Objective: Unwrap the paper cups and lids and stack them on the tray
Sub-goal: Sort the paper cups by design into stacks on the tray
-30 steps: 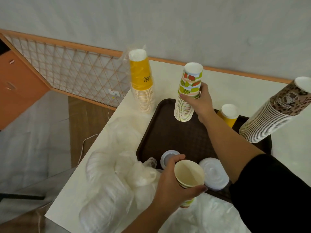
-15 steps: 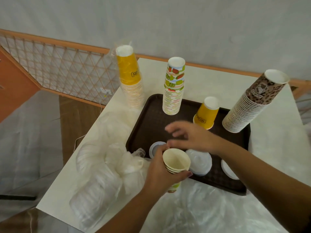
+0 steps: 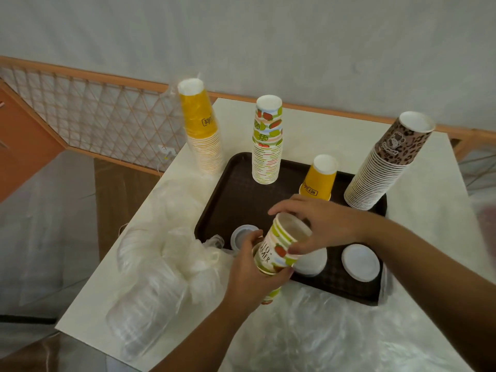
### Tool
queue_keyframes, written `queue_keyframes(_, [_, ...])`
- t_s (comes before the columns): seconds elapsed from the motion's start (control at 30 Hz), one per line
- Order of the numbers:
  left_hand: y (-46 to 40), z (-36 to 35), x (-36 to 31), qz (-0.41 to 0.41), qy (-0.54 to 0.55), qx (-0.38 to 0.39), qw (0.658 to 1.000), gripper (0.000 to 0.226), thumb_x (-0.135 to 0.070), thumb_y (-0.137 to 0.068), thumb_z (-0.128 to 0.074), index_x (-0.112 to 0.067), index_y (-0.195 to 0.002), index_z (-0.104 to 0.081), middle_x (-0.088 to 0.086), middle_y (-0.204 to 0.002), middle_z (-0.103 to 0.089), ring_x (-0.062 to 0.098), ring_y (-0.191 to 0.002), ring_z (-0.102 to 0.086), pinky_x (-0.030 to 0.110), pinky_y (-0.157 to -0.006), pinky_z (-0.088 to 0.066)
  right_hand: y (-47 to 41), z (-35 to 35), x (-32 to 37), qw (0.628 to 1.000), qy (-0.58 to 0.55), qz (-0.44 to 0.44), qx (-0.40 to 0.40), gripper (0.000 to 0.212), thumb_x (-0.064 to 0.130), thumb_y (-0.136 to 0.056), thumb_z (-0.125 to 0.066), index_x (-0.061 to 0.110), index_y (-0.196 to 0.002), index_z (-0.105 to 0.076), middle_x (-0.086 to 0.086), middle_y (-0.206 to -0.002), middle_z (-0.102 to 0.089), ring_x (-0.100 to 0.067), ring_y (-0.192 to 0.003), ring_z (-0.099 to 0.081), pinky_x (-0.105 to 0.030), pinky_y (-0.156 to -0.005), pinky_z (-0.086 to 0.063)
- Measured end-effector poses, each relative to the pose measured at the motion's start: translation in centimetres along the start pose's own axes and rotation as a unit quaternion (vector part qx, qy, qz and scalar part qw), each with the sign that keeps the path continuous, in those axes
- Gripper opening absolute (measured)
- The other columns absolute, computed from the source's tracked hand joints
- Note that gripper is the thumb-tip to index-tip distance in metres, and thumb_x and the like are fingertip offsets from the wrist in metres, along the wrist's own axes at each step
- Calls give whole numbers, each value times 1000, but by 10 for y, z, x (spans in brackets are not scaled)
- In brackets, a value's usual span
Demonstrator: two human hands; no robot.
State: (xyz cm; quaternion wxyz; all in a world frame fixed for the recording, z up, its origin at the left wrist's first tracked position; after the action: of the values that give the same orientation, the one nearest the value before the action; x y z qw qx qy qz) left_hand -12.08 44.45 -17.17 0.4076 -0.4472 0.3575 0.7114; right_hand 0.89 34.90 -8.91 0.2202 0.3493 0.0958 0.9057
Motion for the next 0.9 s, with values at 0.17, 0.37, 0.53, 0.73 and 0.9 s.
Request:
queue_keyframes(0.17, [-2,2,3,1,14,-11,1000,78,-25,-64,-86,-25,-127,-42,-21,-113,-53,-3,-103,-57,9,-78,-49,0,9,-14,980,167,-23,104,73,30,-70,-79,33,-129,-36,8,-121,-41,-11,-110,-46,-27,-91,-46])
queue_keyframes(0.37, [-5,4,8,-1,-1,1,1000,79,-26,-60,-88,-37,-122,-40,-23,-109,-54,-2,-102,-55,18,-83,-51,-29,47,4,995,70,32,-58,70,25,-66,-82,23,-125,-44,11,-112,-46,-4,-101,-46,-10,-87,-40])
queue_keyframes(0.53, [-7,5,14,4,-17,24,1000,85,-34,-59,-88,-31,-129,-39,-25,-110,-50,0,-104,-52,21,-88,-51,-72,124,1,883,-264,65,-382,83,33,-61,-83,13,-130,-41,0,-124,-57,-8,-109,-60,-28,-94,-50])
queue_keyframes(0.73, [-10,3,14,-2,-11,46,999,83,-35,-60,-87,-44,-121,-32,-29,-109,-49,-13,-105,-46,7,-84,-44,-121,124,-26,834,-363,17,-415,73,18,-64,-83,13,-126,-45,-2,-117,-64,-14,-104,-64,-41,-94,-52])
queue_keyframes(0.9, [-11,4,17,2,-5,55,998,89,-38,-58,-88,-44,-126,-30,-31,-111,-48,-14,-107,-44,6,-85,-43,-131,112,-41,835,-354,-22,-421,73,15,-67,-83,15,-127,-42,-1,-119,-60,-12,-104,-61,-37,-92,-53])
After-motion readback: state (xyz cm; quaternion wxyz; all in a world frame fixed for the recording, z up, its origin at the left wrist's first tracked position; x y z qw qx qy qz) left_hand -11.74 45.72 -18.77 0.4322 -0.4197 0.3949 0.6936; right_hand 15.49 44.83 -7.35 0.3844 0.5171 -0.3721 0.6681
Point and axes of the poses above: each hand's wrist, its own y-axis away from the middle knuckle, its own z-axis out of the back of the hand, x = y × z, the point moved 4 cm from there along -y, towards the middle knuckle
